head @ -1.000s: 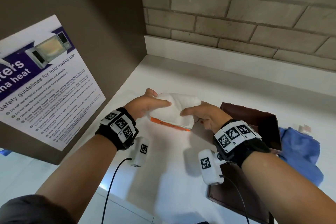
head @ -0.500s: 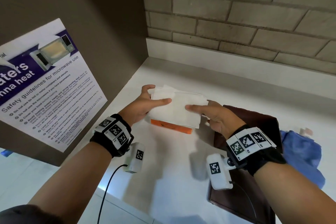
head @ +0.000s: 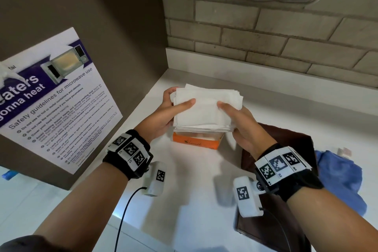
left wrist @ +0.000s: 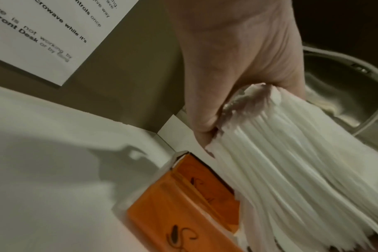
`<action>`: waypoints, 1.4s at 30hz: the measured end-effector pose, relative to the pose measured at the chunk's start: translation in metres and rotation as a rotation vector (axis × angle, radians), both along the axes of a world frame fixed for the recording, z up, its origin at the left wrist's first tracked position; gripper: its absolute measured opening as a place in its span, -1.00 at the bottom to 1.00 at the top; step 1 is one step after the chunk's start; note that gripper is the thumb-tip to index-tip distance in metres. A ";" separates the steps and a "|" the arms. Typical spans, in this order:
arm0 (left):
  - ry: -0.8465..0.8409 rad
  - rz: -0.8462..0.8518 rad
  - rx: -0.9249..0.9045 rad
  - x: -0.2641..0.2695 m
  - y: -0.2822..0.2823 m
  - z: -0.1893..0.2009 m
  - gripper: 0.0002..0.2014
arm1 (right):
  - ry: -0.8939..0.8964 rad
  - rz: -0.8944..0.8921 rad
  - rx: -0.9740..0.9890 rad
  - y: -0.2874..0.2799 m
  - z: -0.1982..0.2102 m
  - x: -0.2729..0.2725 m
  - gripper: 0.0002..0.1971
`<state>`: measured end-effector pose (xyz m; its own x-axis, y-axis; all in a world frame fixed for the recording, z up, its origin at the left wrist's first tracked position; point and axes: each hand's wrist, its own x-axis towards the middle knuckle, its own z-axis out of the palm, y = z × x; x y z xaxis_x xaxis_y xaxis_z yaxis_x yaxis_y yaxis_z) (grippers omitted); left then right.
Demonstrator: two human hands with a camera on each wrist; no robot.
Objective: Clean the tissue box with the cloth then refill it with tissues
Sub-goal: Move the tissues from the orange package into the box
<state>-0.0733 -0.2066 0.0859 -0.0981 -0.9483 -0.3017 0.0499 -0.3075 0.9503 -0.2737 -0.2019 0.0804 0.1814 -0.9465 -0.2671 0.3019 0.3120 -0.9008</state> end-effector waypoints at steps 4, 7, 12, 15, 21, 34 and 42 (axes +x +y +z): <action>-0.004 0.015 -0.004 -0.010 0.005 0.011 -0.32 | 0.041 0.072 -0.048 0.004 0.012 -0.013 -0.60; 0.111 0.055 0.018 -0.021 0.009 0.022 -0.42 | 0.069 0.164 0.031 0.011 0.026 -0.034 -0.58; 0.255 0.055 0.037 -0.060 0.015 0.031 -0.48 | 0.079 0.057 0.093 0.029 0.050 -0.073 -0.63; 0.261 0.036 0.040 -0.091 0.021 0.035 -0.53 | 0.084 0.012 0.069 0.041 0.064 -0.094 -0.58; 0.428 -0.028 0.078 -0.129 0.027 0.049 -0.57 | -0.369 -0.130 0.220 0.052 0.049 -0.135 -0.18; 0.019 -0.166 -0.059 -0.166 0.027 0.021 -0.48 | 0.020 -0.075 0.116 0.071 0.045 -0.174 -0.39; -0.306 -0.304 0.006 -0.187 0.029 -0.010 -0.33 | 0.722 -0.056 0.178 0.062 0.015 -0.192 -0.65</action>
